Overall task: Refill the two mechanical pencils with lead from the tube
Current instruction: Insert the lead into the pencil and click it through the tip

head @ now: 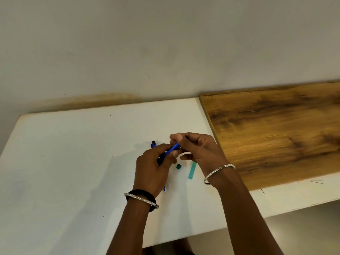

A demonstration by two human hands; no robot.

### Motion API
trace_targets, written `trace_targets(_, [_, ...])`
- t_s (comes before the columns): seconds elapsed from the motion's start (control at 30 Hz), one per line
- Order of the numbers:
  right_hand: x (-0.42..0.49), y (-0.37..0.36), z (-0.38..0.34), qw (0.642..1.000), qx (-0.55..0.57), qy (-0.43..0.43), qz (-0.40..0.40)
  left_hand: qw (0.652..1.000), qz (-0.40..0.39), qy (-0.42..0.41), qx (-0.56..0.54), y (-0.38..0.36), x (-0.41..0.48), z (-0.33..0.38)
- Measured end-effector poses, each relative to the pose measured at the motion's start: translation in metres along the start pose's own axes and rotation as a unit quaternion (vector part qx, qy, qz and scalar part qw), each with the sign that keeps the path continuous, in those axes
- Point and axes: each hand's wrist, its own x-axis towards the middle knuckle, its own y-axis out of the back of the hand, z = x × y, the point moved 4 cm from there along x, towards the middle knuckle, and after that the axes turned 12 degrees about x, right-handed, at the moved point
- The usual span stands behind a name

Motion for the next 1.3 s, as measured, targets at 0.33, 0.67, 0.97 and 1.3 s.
trace_targets(0.33, [0.001,0.003,-0.01,0.929,0.344,0.053,0.123,0.989,-0.097,0.042,-0.106,0.003,0.002,-0.007])
trace_targets(0.67, [-0.006,0.018,-0.007,0.822,0.564,0.026,0.075,0.951,-0.27,-0.016,-0.148,-0.006,-0.009,0.003])
trace_targets(0.97, [-0.005,0.024,-0.018,0.801,0.592,0.046,0.071,0.937,-0.269,-0.036,-0.219,-0.001,-0.009,0.006])
trace_targets(1.3, [-0.006,0.019,-0.021,0.785,0.617,0.039,0.03,0.929,-0.273,-0.04,-0.248,0.002,-0.01,0.008])
